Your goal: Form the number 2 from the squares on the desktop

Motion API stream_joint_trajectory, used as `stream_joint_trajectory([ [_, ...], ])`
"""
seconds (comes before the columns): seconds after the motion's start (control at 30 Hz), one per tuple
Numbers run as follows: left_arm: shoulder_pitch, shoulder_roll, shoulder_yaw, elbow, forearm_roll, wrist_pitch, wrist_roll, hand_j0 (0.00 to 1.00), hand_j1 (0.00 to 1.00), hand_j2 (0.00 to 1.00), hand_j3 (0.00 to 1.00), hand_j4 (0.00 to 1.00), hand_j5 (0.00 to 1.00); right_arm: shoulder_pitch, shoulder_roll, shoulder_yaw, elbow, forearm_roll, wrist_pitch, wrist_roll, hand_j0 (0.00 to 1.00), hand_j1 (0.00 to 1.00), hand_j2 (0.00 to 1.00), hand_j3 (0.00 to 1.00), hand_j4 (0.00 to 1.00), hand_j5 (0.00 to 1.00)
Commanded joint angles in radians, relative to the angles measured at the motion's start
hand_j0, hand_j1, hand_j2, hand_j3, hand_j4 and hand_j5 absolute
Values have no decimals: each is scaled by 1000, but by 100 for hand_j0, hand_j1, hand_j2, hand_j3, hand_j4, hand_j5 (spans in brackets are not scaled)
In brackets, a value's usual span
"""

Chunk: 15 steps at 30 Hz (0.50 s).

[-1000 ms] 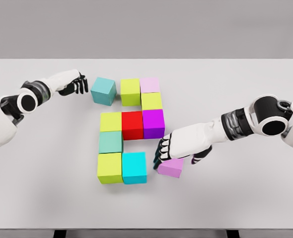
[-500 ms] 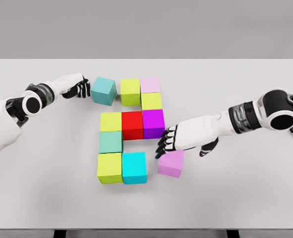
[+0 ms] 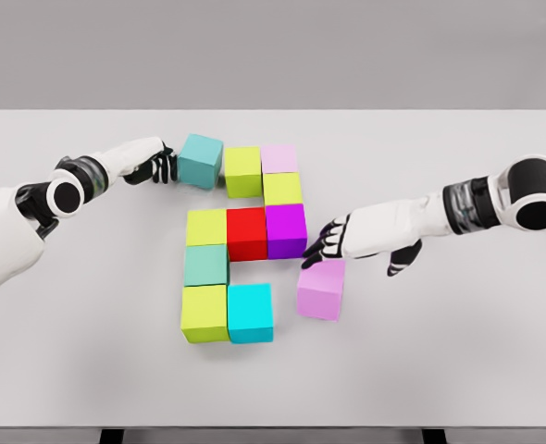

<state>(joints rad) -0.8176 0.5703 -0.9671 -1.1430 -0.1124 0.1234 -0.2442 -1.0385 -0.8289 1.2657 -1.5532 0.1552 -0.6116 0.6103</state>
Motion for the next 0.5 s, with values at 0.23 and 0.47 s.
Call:
stream_joint_trajectory([
  [0.23,3,7,1,-23,4,-1,0,20,20,20,20,20,20,-6,-30,-2,-48,-2,1,1,100,100,100,100,100,100],
  [0.47,6,17,18,-18,5,5,6,95,95,95,95,95,95,-5,-36,-48,-44,-5,1,1,100,100,100,100,100,100],
])
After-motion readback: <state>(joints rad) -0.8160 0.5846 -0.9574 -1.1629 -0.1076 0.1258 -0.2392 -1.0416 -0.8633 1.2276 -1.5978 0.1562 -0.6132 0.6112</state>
